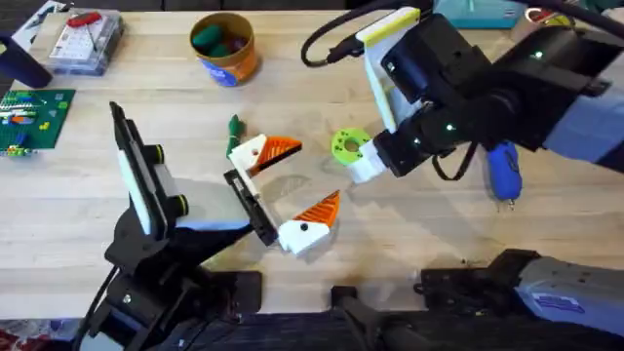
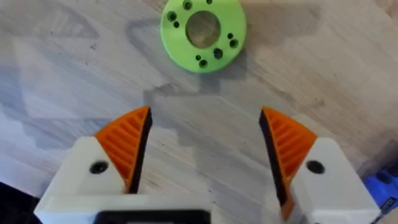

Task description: Pick up the gripper from the table and insert it into the empty holder that is missing its gripper. Then pick up a screw, insert it into the mounting hole, and use the screwdriver to tighten it. Finally, clean up the table by picking up the vegetable and placing it into the bucket.

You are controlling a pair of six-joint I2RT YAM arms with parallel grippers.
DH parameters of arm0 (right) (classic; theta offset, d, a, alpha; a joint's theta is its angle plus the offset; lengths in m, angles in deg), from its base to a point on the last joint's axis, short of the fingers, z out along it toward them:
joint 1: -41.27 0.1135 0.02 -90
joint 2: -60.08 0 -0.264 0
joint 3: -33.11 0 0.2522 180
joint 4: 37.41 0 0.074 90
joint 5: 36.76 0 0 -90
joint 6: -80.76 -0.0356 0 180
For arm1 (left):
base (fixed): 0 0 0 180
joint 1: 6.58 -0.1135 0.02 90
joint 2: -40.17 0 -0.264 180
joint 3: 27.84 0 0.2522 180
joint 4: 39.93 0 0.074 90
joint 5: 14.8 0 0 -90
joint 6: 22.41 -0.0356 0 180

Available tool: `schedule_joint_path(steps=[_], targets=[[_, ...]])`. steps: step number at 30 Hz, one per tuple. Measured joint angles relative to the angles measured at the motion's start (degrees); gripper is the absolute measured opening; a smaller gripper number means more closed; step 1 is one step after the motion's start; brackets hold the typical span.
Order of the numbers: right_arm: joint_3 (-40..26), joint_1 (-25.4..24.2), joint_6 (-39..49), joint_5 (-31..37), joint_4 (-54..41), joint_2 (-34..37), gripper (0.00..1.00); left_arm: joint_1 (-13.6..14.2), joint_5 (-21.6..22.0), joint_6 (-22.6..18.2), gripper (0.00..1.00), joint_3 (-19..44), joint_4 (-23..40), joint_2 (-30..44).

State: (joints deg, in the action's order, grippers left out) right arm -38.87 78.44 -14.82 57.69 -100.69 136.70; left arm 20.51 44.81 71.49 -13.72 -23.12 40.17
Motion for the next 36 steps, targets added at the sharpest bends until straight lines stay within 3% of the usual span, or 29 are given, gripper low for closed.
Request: schedule_joint_path(steps=[10, 16, 26, 36], targets=[[0.0, -0.3, 0.0, -0.2, 0.0, 0.0, 0.997, 0.0, 0.0, 0.0, 0.994, 0.0, 0.0, 0.0], [0.0, -3.9, -0.2, -2.8, 0.2, 0.4, 0.998, 0.0, 0.0, 0.0, 0.994, 0.0, 0.0, 0.0], [-3.6, -5.7, -0.2, -4.5, -0.6, 9.3, 0.991, 0.0, 0.0, 0.0, 0.994, 0.0, 0.0, 0.0], [-7.4, -5.7, -0.2, -4.5, 0.2, 14.1, 0.849, 0.0, 0.0, 0.0, 0.994, 0.0, 0.0, 0.0]])
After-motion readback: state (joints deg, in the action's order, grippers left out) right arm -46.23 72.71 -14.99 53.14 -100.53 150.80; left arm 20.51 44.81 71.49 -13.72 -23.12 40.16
